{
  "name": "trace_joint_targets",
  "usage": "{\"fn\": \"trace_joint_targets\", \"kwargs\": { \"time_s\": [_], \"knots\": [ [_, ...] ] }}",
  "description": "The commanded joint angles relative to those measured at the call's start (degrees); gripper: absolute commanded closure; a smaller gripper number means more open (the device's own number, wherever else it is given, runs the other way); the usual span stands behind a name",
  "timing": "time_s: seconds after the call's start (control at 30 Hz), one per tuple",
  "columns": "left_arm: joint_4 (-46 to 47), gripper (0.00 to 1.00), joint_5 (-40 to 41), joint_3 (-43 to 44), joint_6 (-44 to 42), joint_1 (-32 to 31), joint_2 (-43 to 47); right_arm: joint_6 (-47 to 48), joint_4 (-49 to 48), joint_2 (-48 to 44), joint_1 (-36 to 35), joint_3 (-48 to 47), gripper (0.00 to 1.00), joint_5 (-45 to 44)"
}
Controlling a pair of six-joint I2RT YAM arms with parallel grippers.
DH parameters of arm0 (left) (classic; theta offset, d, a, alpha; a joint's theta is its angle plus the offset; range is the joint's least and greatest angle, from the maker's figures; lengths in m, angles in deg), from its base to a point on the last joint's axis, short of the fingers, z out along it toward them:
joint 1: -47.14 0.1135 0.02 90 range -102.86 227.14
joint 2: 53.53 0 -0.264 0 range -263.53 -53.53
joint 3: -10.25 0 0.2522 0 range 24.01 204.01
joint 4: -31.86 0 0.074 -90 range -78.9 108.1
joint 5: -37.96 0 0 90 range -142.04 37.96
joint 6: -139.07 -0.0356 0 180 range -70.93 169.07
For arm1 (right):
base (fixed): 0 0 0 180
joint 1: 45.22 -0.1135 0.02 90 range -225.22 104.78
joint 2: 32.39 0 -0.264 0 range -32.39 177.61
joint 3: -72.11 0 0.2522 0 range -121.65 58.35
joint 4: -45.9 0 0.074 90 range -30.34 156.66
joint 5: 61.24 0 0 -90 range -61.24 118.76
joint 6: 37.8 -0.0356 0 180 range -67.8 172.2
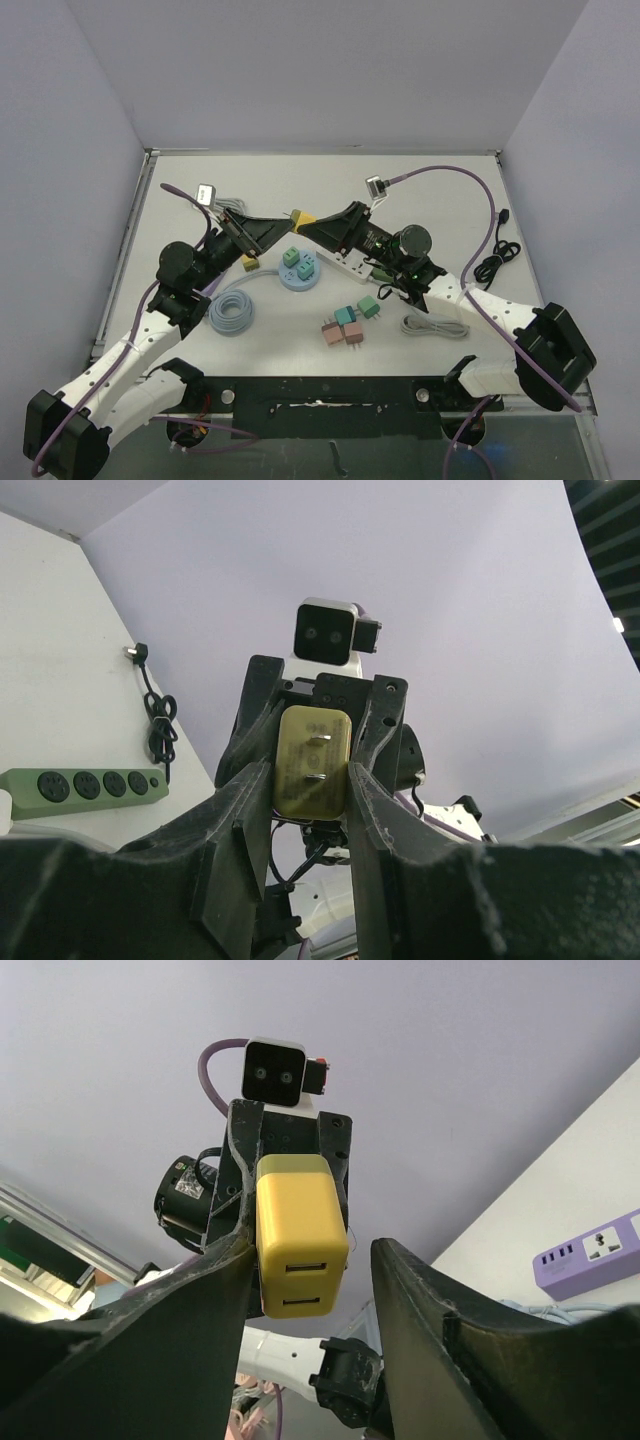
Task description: Insert the plug
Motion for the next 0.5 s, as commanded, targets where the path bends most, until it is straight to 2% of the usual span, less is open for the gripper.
{"fn": "trace_joint_targets", "kwargs": {
  "time_s": [0.0,0.13,0.23,0.33,0.4,0.47],
  "knots": [
    [4.8,0.86,1.4,1.35,0.76,-0.3,0.21,-2.77,-11.6,1.58,-0.63,-0.62,0.53,-3.27],
    [4.16,0.86,2.08,0.43,0.84,-0.32,0.91,-2.65,-13.14,2.31,-0.37,-1.43,0.58,-3.86],
    [3.72,0.86,2.3,0.03,0.83,-0.32,1.31,-2.46,-12.3,2.62,-0.26,-1.96,0.59,-3.58],
    [2.49,0.85,2.72,0.0,0.57,-0.32,1.49,-2.32,-12.19,2.65,-0.14,-1.88,0.73,-3.29],
    [1.05,0.79,2.93,0.06,-0.03,-0.32,1.66,-1.85,-11.22,2.49,0.09,-2.03,0.81,-2.7],
    [-1.48,0.66,3.31,0.47,-1.37,-0.31,1.87,-0.67,-9.08,1.87,0.57,-2.06,0.88,-1.9]
  ]
}}
